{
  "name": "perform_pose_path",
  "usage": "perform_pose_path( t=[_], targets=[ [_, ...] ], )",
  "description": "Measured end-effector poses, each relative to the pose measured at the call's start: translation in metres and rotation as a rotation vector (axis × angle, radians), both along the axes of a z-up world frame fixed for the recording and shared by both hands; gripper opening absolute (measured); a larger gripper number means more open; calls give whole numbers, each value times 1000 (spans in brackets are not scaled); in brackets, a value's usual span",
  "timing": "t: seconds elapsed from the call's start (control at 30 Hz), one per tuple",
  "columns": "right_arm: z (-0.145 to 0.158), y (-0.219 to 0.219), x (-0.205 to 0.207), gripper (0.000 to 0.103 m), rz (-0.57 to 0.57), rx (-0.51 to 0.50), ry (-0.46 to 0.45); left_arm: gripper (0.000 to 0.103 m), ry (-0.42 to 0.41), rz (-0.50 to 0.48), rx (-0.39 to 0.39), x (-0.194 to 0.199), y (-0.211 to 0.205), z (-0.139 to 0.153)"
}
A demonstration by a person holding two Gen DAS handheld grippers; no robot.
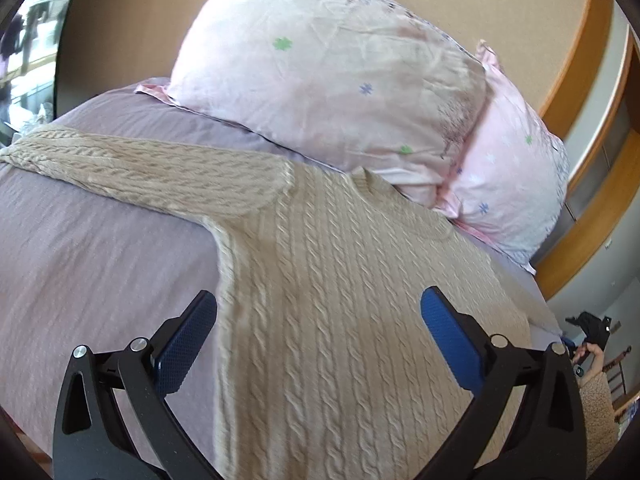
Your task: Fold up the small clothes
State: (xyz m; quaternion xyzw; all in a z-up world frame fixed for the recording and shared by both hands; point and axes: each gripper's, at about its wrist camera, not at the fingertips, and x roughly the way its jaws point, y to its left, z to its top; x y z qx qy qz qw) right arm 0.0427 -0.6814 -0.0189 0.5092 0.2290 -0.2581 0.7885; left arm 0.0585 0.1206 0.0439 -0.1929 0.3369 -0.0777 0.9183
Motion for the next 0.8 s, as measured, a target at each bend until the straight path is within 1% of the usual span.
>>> perform_pose_path(
  t=[0.03, 0.07, 0.1, 0.13, 0.17, 0.2, 0.23, 0.27, 0.33, 0.37, 0.43, 0.5, 0.57, 0.63, 0.7, 0.77, 0.8],
  targets=[
    [-4, -7, 5, 52, -12, 6, 6, 102, 10, 25, 2, 5, 10, 0],
    [-9, -13, 9, 49, -18, 14, 10, 102, 21, 42, 1, 10, 19, 0],
    [-12, -17, 14, 39, -36, 14, 5, 102, 36, 68, -2, 13, 29, -1],
    [-15, -20, 17, 22, -53, 15, 12, 102, 54, 105, -10, 16, 42, -3],
    [-20, -23, 22, 10, -66, 29, 25, 102, 66, 139, -23, 19, 54, -4],
    [-24, -26, 25, 8, -72, 47, 26, 102, 70, 166, -39, 18, 65, -6],
    [-21, -25, 27, 8, -79, 44, 19, 102, 70, 195, -58, 18, 77, -6],
    [-11, -18, 30, 8, -74, -7, 12, 102, 67, 226, -69, 17, 88, -7],
    [28, 15, 40, 7, -20, -205, -13, 102, 52, 293, -79, 13, 109, -7],
    [52, 39, 45, 7, 31, -310, -35, 102, 42, 323, -82, 12, 119, -7],
    [96, 102, 61, 7, 164, -466, -98, 102, 38, 366, -94, 11, 136, -6],
    [135, 184, 78, 7, 346, -591, -194, 102, 47, 404, -119, 12, 152, -8],
    [158, 269, 93, 7, 529, -679, -276, 101, 57, 428, -153, 12, 165, -10],
    [164, 351, 110, 7, 720, -702, -337, 100, 53, 442, -186, 12, 175, -11],
    [152, 430, 132, 7, 920, -664, -367, 100, 57, 454, -197, 17, 183, -11],
    [124, 504, 157, 10, 1108, -604, -325, 99, 59, 461, -192, 25, 190, -10],
    [105, 539, 169, 13, 1225, -572, -267, 99, 66, 468, -188, 29, 195, -10]
  ],
)
